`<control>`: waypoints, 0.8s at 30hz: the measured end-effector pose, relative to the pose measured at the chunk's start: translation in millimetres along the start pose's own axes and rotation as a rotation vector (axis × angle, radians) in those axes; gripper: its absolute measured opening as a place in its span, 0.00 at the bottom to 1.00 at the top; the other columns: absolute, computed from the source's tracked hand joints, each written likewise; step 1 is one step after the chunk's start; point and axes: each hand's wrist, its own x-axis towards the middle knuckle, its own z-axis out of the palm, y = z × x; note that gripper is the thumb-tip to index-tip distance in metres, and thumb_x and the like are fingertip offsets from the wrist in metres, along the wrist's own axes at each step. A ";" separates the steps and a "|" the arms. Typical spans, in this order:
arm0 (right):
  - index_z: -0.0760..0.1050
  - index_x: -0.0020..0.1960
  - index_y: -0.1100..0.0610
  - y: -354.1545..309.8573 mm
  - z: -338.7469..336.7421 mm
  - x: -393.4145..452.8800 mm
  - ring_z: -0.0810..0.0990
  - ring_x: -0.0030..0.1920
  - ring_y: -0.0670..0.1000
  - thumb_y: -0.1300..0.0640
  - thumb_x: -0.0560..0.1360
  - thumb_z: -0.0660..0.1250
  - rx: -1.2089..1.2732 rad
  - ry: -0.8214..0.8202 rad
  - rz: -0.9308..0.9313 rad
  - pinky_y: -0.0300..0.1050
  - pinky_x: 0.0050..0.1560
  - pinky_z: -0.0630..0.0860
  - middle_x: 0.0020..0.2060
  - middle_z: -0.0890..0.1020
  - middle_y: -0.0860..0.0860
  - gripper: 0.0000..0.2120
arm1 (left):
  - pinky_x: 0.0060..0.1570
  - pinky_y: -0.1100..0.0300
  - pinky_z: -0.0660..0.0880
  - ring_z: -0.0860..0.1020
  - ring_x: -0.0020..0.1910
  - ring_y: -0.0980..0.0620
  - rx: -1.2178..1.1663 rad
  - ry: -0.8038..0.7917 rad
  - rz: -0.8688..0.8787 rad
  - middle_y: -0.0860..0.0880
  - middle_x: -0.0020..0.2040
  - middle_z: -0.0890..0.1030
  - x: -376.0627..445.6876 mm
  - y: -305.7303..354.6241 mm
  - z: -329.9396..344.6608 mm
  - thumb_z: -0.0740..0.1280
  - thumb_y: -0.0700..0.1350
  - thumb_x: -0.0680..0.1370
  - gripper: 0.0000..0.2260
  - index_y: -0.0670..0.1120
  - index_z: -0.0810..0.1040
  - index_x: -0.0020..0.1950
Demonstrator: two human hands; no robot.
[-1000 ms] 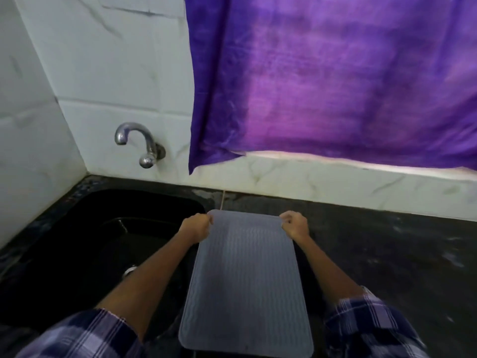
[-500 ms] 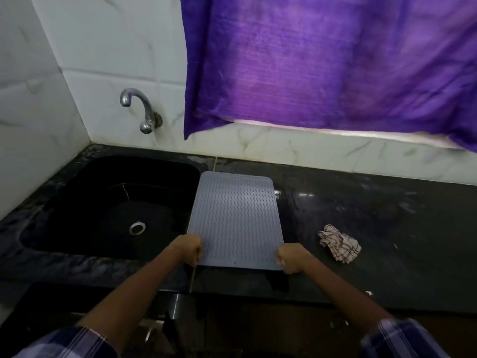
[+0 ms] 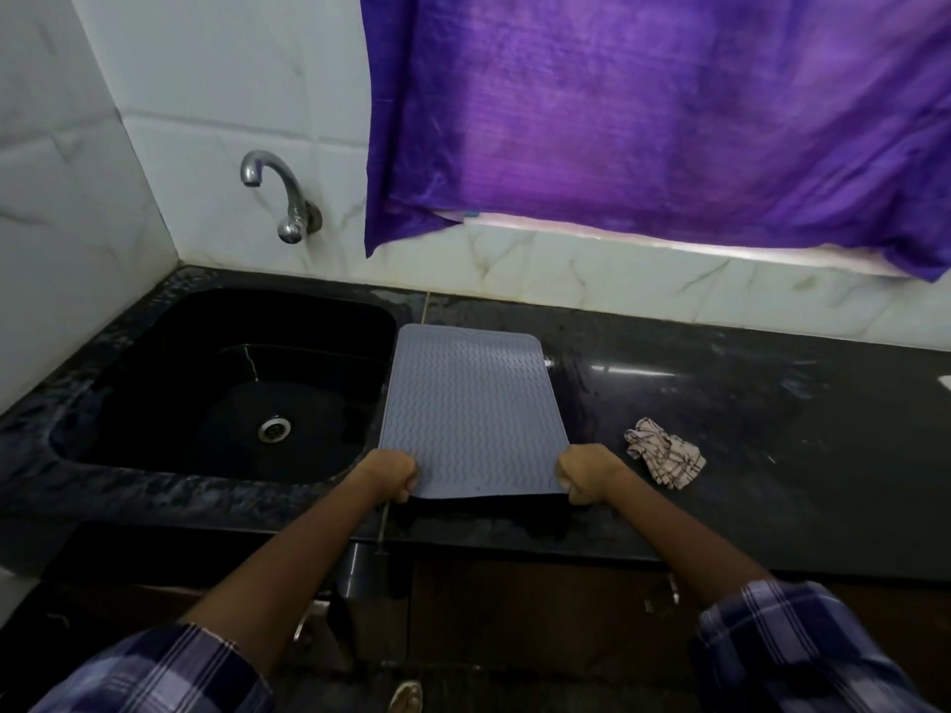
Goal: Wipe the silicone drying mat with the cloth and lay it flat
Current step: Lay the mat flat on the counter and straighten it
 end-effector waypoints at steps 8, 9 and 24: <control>0.75 0.56 0.63 -16.7 14.3 -13.9 0.78 0.58 0.58 0.58 0.74 0.65 -0.018 -0.134 -0.007 0.50 0.57 0.75 0.58 0.79 0.59 0.13 | 0.57 0.54 0.74 0.78 0.58 0.44 -0.057 0.022 0.014 0.44 0.55 0.81 -20.8 2.6 -2.7 0.62 0.40 0.76 0.11 0.41 0.81 0.54; 0.75 0.58 0.63 -19.2 14.5 -13.3 0.77 0.59 0.58 0.58 0.75 0.64 -0.036 -0.165 0.001 0.51 0.59 0.75 0.59 0.78 0.59 0.13 | 0.56 0.54 0.74 0.79 0.56 0.44 -0.064 0.015 0.025 0.45 0.50 0.80 -21.9 3.5 -3.0 0.62 0.41 0.76 0.11 0.41 0.81 0.54; 0.79 0.50 0.66 70.5 -38.8 130.1 0.82 0.50 0.60 0.60 0.76 0.64 0.877 0.330 0.452 0.54 0.52 0.80 0.48 0.84 0.62 0.09 | 0.58 0.55 0.75 0.79 0.59 0.49 -0.264 0.197 -0.173 0.47 0.59 0.81 113.7 -83.2 -96.0 0.65 0.44 0.78 0.10 0.45 0.80 0.58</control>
